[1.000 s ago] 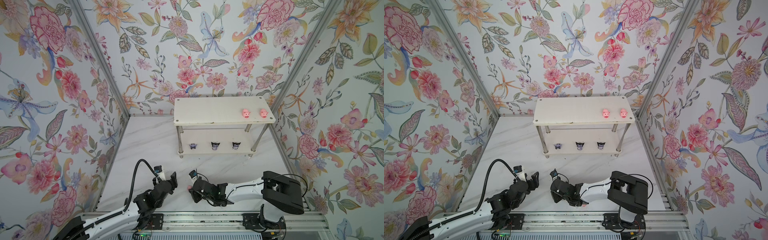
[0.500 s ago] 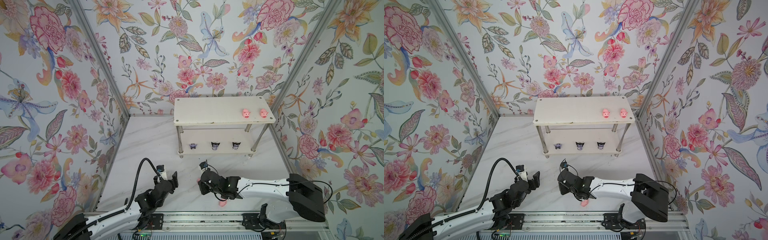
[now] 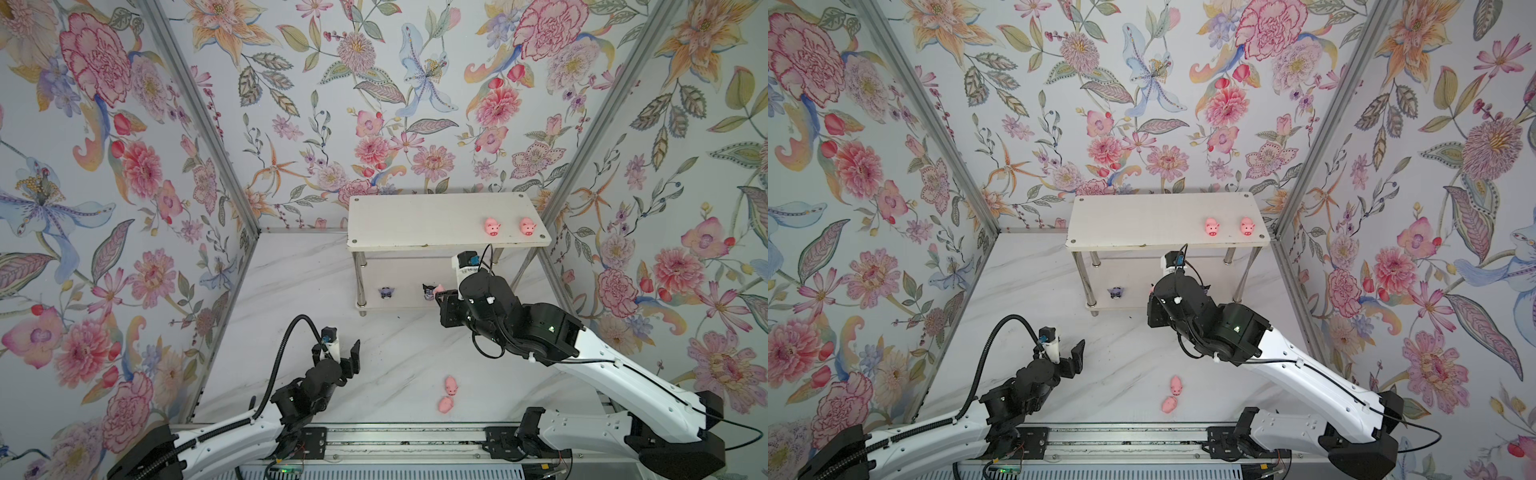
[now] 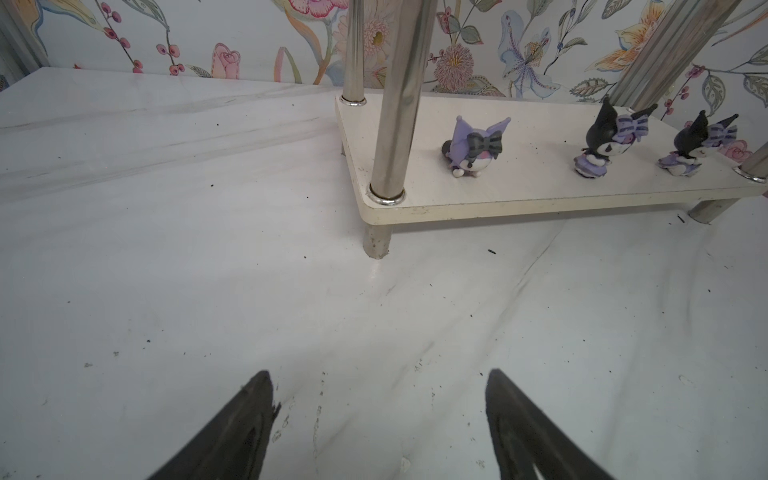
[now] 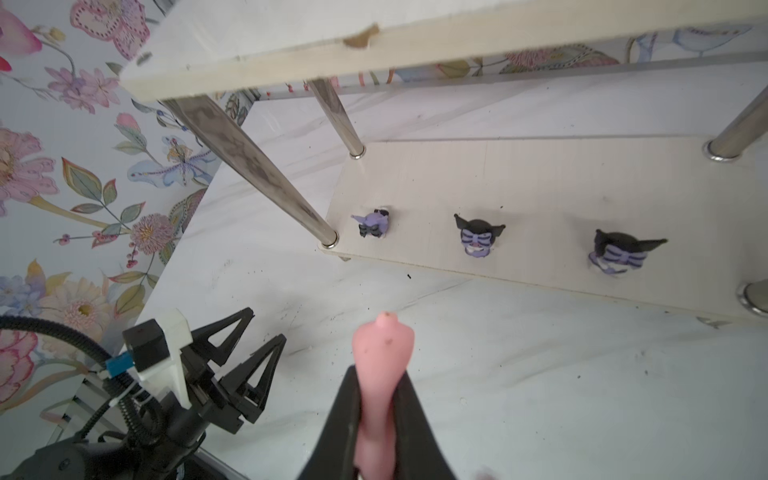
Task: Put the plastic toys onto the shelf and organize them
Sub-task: 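Lift the held pig and carry it up over the top shelf, then lower the pig onto the top shelf beside the two pigs and release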
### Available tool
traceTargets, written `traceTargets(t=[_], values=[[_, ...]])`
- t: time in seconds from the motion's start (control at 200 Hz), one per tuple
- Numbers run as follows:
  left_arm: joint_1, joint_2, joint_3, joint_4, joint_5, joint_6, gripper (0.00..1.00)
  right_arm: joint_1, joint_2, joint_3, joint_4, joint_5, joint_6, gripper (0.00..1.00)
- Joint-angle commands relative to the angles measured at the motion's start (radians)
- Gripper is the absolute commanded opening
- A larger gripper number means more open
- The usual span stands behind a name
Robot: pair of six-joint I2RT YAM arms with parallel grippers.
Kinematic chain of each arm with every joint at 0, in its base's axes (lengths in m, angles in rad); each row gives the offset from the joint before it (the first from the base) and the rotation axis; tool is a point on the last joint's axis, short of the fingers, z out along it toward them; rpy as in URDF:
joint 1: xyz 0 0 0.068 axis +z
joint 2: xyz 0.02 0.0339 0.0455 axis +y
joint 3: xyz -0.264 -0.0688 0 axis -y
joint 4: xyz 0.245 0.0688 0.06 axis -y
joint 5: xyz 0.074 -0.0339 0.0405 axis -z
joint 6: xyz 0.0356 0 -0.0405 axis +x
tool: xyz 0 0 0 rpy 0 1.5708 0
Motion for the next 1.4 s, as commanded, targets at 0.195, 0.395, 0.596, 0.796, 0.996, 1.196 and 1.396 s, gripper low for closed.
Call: traceTargets(t=[0.195, 0.395, 0.596, 0.796, 0.996, 1.196, 1.396], values=[[0.02, -0.011, -0.056, 0.117, 0.063, 0.097, 0.81, -0.059, 0.186, 0.44, -0.199, 0.166, -0.192, 0.14], [0.032, -0.066, -0.079, 0.113, 0.066, 0.096, 0.81, -0.185, 0.335, 0.641, -0.244, 0.149, -0.279, 0.14], [0.046, -0.067, -0.09, 0.116, 0.073, 0.086, 0.81, -0.296, 0.46, 0.751, -0.282, 0.06, -0.313, 0.14], [0.052, -0.032, -0.091, 0.142, 0.08, 0.087, 0.82, -0.386, 0.531, 0.777, -0.285, -0.039, -0.31, 0.15], [0.06, -0.001, -0.09, 0.157, 0.076, 0.09, 0.82, -0.413, 0.568, 0.776, -0.285, -0.083, -0.303, 0.16], [0.073, 0.029, -0.09, 0.176, 0.073, 0.091, 0.82, -0.42, 0.586, 0.767, -0.285, -0.09, -0.305, 0.3], [0.08, 0.048, -0.089, 0.188, 0.083, 0.091, 0.82, -0.426, 0.586, 0.763, -0.284, -0.084, -0.304, 0.45]])
